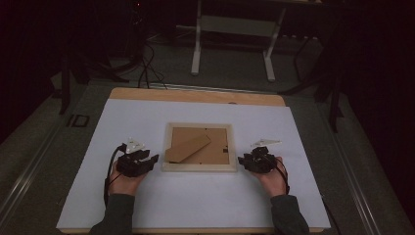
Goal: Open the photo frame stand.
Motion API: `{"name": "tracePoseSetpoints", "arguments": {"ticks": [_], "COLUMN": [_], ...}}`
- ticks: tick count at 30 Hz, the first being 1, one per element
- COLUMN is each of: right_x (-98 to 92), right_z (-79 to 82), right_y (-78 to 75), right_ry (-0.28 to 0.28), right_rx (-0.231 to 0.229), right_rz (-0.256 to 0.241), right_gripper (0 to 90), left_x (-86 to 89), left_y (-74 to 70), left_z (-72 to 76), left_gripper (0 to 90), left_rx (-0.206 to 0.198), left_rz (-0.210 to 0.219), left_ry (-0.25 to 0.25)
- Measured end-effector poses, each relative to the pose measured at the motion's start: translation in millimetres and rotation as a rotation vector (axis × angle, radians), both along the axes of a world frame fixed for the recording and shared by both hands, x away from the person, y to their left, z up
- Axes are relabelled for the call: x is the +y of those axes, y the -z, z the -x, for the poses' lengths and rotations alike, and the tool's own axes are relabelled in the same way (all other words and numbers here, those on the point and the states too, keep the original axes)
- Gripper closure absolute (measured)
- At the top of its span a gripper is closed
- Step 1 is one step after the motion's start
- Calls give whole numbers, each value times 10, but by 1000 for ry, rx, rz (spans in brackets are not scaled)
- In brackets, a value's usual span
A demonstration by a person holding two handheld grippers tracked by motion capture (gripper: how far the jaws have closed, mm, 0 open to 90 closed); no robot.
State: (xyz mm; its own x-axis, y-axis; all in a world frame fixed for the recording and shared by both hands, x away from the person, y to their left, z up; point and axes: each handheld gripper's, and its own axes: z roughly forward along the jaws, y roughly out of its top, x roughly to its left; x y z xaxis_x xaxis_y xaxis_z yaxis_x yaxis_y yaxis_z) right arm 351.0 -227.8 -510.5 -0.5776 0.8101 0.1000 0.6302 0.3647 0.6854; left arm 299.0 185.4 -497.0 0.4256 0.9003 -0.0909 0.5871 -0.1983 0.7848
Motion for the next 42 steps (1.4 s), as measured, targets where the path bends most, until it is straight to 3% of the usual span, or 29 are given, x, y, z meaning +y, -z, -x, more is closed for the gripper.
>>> {"name": "tracePoseSetpoints", "arguments": {"ticks": [6, 15, 23, 26, 28, 31, 42], "right_x": [-12, -31, -55, -58, -58, -58, -58], "right_z": [9, 5, 7, 4, 3, 1, -1], "right_y": [-10, -17, -23, -20, -17, -10, -1], "right_ry": [2, 2, 5, 5, 6, 6, 7], "right_rx": [-1, 0, -2, -2, 0, 5, 7], "right_rz": [-2, -9, -17, -18, -18, -18, -21], "right_gripper": [644, 642, 640, 640, 639, 638, 637], "left_x": [-10, -174, -333, -361, -422, -500, -702], "left_y": [-185, -357, -371, -375, -373, -355, -294], "left_z": [-75, -270, -434, -472, -534, -583, -753], "left_gripper": [592, 591, 535, 543, 547, 548, 527], "left_rx": [-23, -5, 29, 38, 56, 78, 130], "left_rz": [12, 6, -27, -27, -32, -63, -90], "left_ry": [10, 83, 143, 163, 207, 239, 315]}}
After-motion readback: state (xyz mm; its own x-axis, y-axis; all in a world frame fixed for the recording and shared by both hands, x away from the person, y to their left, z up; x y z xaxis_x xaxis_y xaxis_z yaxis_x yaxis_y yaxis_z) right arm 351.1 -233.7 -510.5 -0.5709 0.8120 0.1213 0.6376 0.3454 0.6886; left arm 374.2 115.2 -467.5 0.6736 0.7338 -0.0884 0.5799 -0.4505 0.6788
